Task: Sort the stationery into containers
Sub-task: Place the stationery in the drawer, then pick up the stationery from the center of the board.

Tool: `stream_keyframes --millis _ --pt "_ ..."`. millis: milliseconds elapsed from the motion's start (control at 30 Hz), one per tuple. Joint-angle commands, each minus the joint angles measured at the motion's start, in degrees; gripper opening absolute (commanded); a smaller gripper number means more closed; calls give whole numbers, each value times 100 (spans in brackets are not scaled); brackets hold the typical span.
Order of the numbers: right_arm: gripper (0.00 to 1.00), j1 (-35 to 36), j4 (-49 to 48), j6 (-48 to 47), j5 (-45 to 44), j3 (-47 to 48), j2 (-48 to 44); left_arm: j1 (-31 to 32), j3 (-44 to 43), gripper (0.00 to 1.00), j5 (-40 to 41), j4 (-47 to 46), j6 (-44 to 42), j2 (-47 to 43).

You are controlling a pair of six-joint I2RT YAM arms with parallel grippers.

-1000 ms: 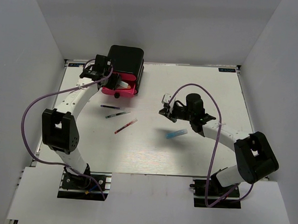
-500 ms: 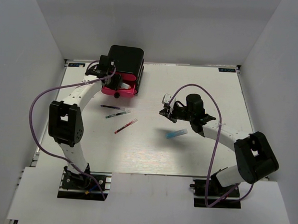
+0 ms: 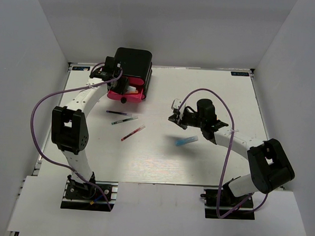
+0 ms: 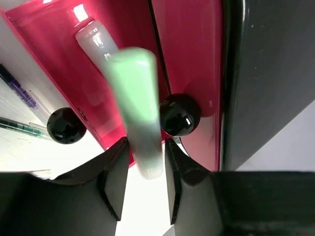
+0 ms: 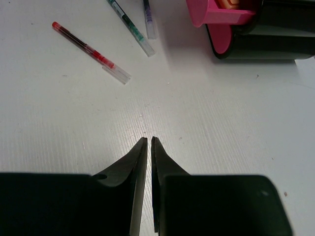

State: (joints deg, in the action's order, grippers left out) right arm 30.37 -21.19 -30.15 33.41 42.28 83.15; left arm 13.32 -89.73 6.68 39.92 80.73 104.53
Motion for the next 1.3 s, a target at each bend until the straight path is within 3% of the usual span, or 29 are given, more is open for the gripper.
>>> stream_keyframes --millis 0,333,500,533,633,867,900,1033,1067,1133,1200,1267 --pt "14 -31 -210 44 87 -9 -168 -14 -238 47 106 -107 39 -100" --pt "14 -48 -210 45 87 -18 -168 -14 -238 47 53 -107 39 -100" --pt "14 -5 -201 53 69 -36 -186 -14 -185 20 -61 -91 -548 -415" --pt "14 -22 -184 45 69 -27 -220 -14 -11 12 0 -90 -636 -616" --pt "14 -31 -219 44 61 -62 -186 -14 674 0 0 -186 -1084 -1056" --pt "14 -57 -166 -8 17 -71 -151 -14 2740 0 -412 -669 -1419 -2199" --pt "14 -58 -88 -43 -1 -54 -168 -14 3012 0 -413 -835 -1420 -2305" --pt "31 -145 263 -253 -98 8 -159 -14 3409 25 -413 -1283 -1647 -2446" --pt "42 -180 613 -324 -80 34 -168 -14 3462 37 -413 -1337 -1700 -2446" --pt "52 -268 957 -839 68 157 -142 -14 3594 45 -413 -1512 -1849 -2446" --pt "71 -426 2106 -1272 393 350 -71 -14 3674 53 -413 -1566 -2086 -2498" --pt "80 -592 3062 -2201 684 421 -19 -14 3866 55 -351 -1619 -2192 -2551"
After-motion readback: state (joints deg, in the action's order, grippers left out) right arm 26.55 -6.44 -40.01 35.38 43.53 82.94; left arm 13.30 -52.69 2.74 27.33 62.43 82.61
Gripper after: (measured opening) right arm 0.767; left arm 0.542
